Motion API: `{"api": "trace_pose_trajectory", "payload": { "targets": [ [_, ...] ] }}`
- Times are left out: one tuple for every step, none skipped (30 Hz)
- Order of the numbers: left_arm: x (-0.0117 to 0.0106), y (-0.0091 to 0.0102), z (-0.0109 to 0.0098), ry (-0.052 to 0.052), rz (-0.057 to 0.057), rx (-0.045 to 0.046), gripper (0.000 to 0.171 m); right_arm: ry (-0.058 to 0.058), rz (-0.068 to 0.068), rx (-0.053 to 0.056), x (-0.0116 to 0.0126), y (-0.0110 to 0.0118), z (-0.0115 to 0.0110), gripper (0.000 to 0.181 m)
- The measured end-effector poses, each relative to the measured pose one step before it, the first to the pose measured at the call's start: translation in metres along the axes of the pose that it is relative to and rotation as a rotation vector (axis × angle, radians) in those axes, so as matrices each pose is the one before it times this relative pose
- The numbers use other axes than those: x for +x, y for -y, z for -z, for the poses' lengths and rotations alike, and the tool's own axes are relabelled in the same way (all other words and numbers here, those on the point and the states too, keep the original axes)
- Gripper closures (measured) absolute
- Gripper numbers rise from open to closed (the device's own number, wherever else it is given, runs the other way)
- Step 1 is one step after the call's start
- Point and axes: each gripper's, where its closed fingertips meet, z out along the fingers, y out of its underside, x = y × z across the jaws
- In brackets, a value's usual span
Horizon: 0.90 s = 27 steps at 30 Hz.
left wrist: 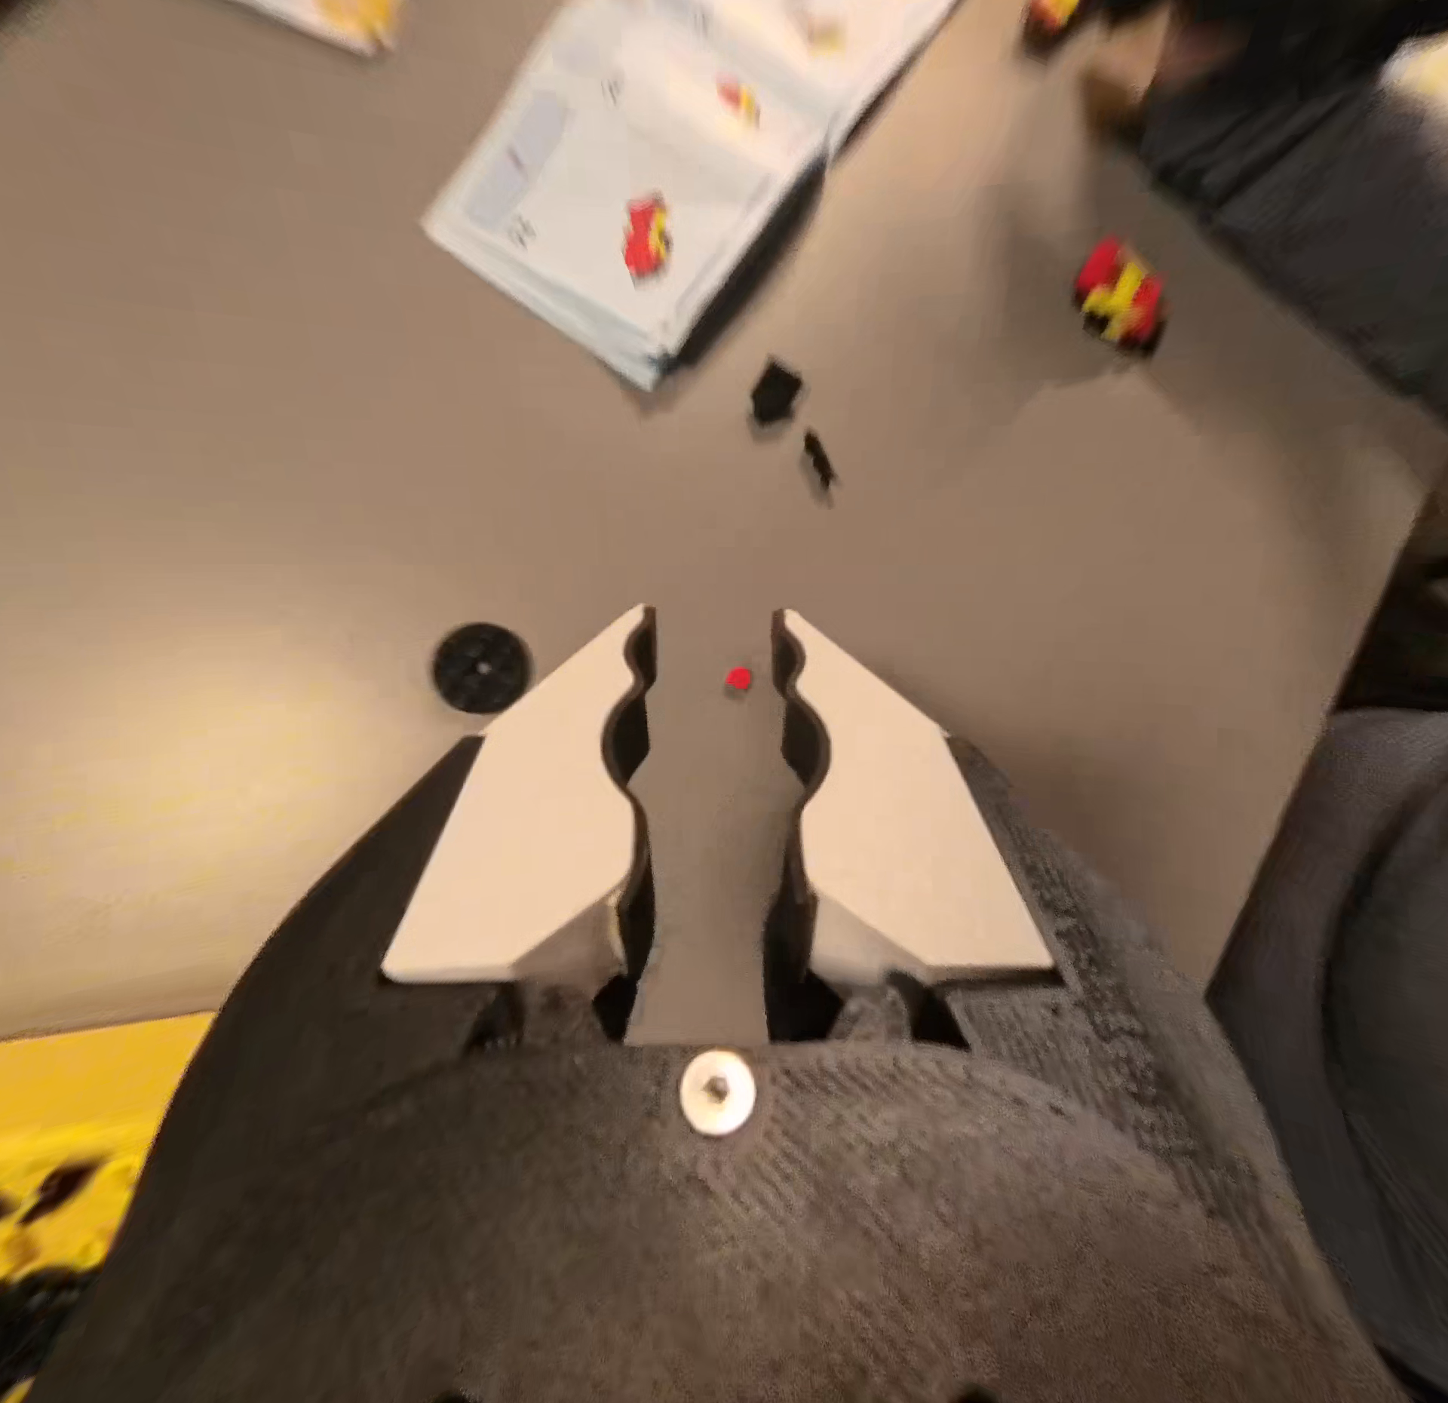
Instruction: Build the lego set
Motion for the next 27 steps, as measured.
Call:
{"api": "trace_pose_trajectory", "payload": {
  "targets": [
    [-0.00418, 0.01010, 0.01673, 0.0046, 0.0085, 0.05456, 0.143, -0.0001, -0.0001, -0.0015, -0.00002, -0.00022, -0.00012, 0.181],
    [-0.01001, 0.00770, 0.01670, 0.0360, 0.0198, 0.03853, 0.145, -0.0005, 0.0003, -0.0010, 0.00004, -0.00012, -0.00001, 0.181],
    [-0.01651, 0.00446, 0.01563, 0.0682, 0.0279, 0.01928, 0.147, -0.0004, 0.0008, 0.0003, -0.00011, 0.00007, -0.00013, 0.181],
    [-0.01987, -0.00011, 0.01329, 0.0766, 0.0316, -0.00515, 0.147, 0.0006, 0.0009, 0.0000, -0.00019, 0.00000, -0.00002, 0.181],
    [-0.02205, -0.00466, 0.00986, 0.0780, 0.0364, -0.03013, 0.147, 0.0007, 0.0007, -0.0013, -0.00019, -0.00011, -0.00017, 0.181],
    [-0.02382, -0.00580, 0.00637, 0.0819, 0.0286, -0.03170, 0.148, -0.0003, 0.0008, -0.0007, -0.00006, -0.00013, -0.00011, 0.181],
    [-0.02309, -0.00448, 0.00297, 0.0735, 0.0123, -0.01462, 0.155, -0.0004, 0.0007, 0.0004, -0.00002, 0.00017, 0.00007, 0.181],
    [-0.02153, -0.00404, -0.00043, 0.0611, 0.0189, -0.00810, 0.159, 0.0001, 0.0003, 0.0001, -0.00006, 0.00007, 0.00005, 0.181],
    [-0.01904, -0.00475, -0.00408, 0.0412, 0.0299, -0.01162, 0.159, 0.0001, -0.0002, -0.0010, -0.00008, -0.00025, -0.00005, 0.181],
    [-0.01457, -0.00579, -0.00691, 0.0164, 0.0348, -0.01629, 0.159, -0.0007, -0.0004, -0.0009, 0.00013, -0.00004, 0.00005, 0.181],
    [-0.00890, -0.00666, -0.00850, -0.0121, 0.0283, -0.02099, 0.162, -0.0009, -0.0005, 0.0006, 0.00025, -0.00002, 0.00007, 0.181],
    [-0.00782, -0.00791, -0.00883, -0.0112, 0.0203, -0.02867, 0.161, 0.0005, -0.0011, 0.0003, -0.00009, -0.00002, -0.00007, 0.181],
    [-0.00555, -0.00952, -0.00900, -0.0155, 0.0137, -0.04121, 0.161, 0.0009, -0.0010, -0.0014, 0.00000, -0.00024, -0.00002, 0.181],
    [-0.00200, -0.00915, -0.00864, -0.0291, 0.0042, -0.03908, 0.161, -0.0007, 0.0003, -0.0007, 0.00014, -0.00014, -0.00008, 0.181],
    [-0.00005, -0.00607, -0.00791, -0.0332, 0.0000, -0.02115, 0.160, 0.0001, 0.0001, 0.0003, -0.00012, -0.00001, -0.00010, 0.181],
    [0.00172, -0.00301, -0.00678, -0.0386, -0.0005, -0.00176, 0.158, 0.0014, -0.0003, -0.0008, -0.00026, -0.00013, -0.00016, 0.181],
    [0.00055, -0.00233, -0.00546, -0.0275, 0.0044, -0.00084, 0.159, 0.0005, 0.0003, -0.0016, -0.00008, -0.00024, -0.00011, 0.181],
    [-0.00319, -0.00235, -0.00429, -0.0003, 0.0060, -0.00484, 0.158, -0.0004, 0.0009, -0.0007, -0.00006, -0.00009, 0.00003, 0.181],
    [-0.00186, -0.00141, -0.00324, -0.0026, -0.0025, -0.00090, 0.158, 0.0004, 0.0005, 0.0001, -0.00013, -0.00004, -0.00008, 0.181],
    [-0.00119, -0.00137, -0.00272, -0.0016, -0.0085, -0.00076, 0.158, 0.0007, 0.0001, -0.0008, -0.00013, -0.00009, -0.00003, 0.181],
    [-0.00040, -0.00170, -0.00259, -0.0024, -0.0125, -0.00478, 0.158, 0.0001, 0.0005, -0.0011, -0.00001, -0.00016, -0.00015, 0.181],
    [0.00119, -0.00194, -0.00252, -0.0094, -0.0224, -0.00678, 0.159, 0.0000, 0.0004, -0.0005, -0.00008, -0.00012, -0.00004, 0.181],
    [0.00246, -0.00270, -0.00253, -0.0140, -0.0369, -0.01034, 0.160, 0.0006, 0.0003, -0.0002, -0.00010, -0.00001, -0.00007, 0.181],
    [0.00143, -0.00252, -0.00259, -0.0044, -0.0337, -0.00897, 0.159, 0.0003, 0.0006, -0.0008, 0.00001, -0.00014, -0.00008, 0.181],
    [0.00182, -0.00227, -0.00229, -0.0068, -0.0224, -0.01065, 0.158, 0.0006, 0.0004, -0.0010, -0.00021, -0.00017, -0.00009, 0.181],
    [0.00025, -0.00170, -0.00189, 0.0016, -0.0116, -0.00926, 0.156, 0.0007, 0.0002, -0.0008, -0.00012, -0.00012, -0.00016, 0.181],
    [-0.00015, -0.00127, -0.00160, 0.0030, -0.0080, -0.00791, 0.155, 0.0006, 0.0007, -0.0010, -0.00019, -0.00017, -0.00009, 0.181]
  ]
}}
